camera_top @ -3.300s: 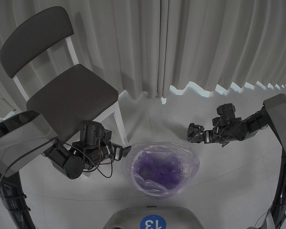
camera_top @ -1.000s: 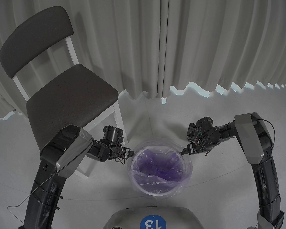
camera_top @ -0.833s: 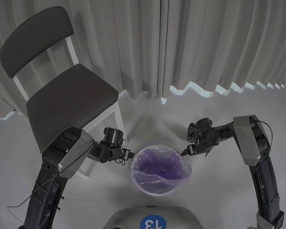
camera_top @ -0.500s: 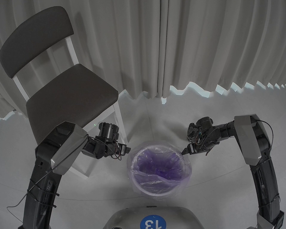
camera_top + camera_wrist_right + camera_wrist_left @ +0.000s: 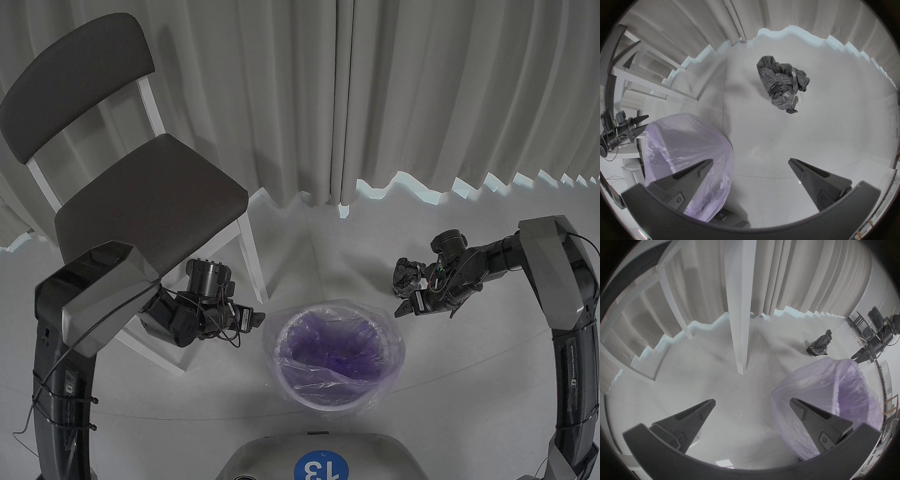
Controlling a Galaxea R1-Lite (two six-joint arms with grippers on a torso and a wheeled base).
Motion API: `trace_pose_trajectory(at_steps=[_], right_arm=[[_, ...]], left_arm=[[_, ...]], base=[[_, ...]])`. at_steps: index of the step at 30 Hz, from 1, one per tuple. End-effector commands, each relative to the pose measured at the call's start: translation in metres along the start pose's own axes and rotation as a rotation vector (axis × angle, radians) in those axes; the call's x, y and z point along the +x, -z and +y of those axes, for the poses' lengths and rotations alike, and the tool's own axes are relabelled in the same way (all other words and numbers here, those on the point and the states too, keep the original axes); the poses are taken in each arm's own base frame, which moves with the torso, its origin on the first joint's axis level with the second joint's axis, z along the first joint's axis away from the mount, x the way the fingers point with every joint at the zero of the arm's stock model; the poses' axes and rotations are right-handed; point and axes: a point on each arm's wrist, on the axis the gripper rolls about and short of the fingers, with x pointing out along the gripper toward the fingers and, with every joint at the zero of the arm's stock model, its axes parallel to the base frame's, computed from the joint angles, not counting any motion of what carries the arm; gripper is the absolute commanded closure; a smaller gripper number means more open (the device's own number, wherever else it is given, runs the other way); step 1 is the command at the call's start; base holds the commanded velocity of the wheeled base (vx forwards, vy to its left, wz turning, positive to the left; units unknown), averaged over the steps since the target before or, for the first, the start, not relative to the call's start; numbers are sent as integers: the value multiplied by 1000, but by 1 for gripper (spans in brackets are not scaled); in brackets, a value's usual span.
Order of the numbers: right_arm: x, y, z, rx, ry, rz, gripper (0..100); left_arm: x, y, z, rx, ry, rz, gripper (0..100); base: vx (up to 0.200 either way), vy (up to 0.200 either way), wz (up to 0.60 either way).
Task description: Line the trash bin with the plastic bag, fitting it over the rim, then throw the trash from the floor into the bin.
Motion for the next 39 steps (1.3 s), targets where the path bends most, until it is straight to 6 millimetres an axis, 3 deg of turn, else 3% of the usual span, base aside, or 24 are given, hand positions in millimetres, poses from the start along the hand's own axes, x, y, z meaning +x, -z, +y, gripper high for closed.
trace_pose_trajectory(at_steps=[1, 4, 7, 10, 11, 17, 22, 28, 34, 39], right_arm=[[-63, -5, 6, -2, -1, -73, 0], [-80, -4, 12, -12, -3, -92, 0], [-113, -3, 29, -42, -16, -135, 0], [-127, 3, 47, -75, -39, -145, 0], [-127, 4, 49, -78, -41, -145, 0], [-143, 15, 107, -146, -115, -159, 0], [-138, 22, 135, -216, -116, -162, 0], [-126, 26, 146, -299, -132, -142, 0], [-107, 38, 159, -437, -159, -117, 0], [-81, 47, 165, -529, -179, -109, 0]], left_arm=[[-54, -15, -15, 7, 38, -118, 0], [-72, -17, -22, 1, 74, -166, 0], [-99, -14, -31, 5, 139, -217, 0], [-115, -9, -39, 2, 168, -247, 0], [-116, -8, -39, 0, 168, -247, 0], [-124, 1, -47, -15, 193, -291, 0], [-126, 18, -53, -16, 210, -331, 0], [-115, 23, -52, -13, 189, -388, 0], [-114, 16, -50, -20, 159, -418, 0], [-129, 5, -47, -28, 143, -465, 0]], base=[[0, 0, 0], [-133, 0, 0], [-200, 0, 0], [-200, 0, 0], [-200, 0, 0], [-100, 0, 0], [0, 0, 0], [0, 0, 0], [0, 0, 0], [0, 0, 0]])
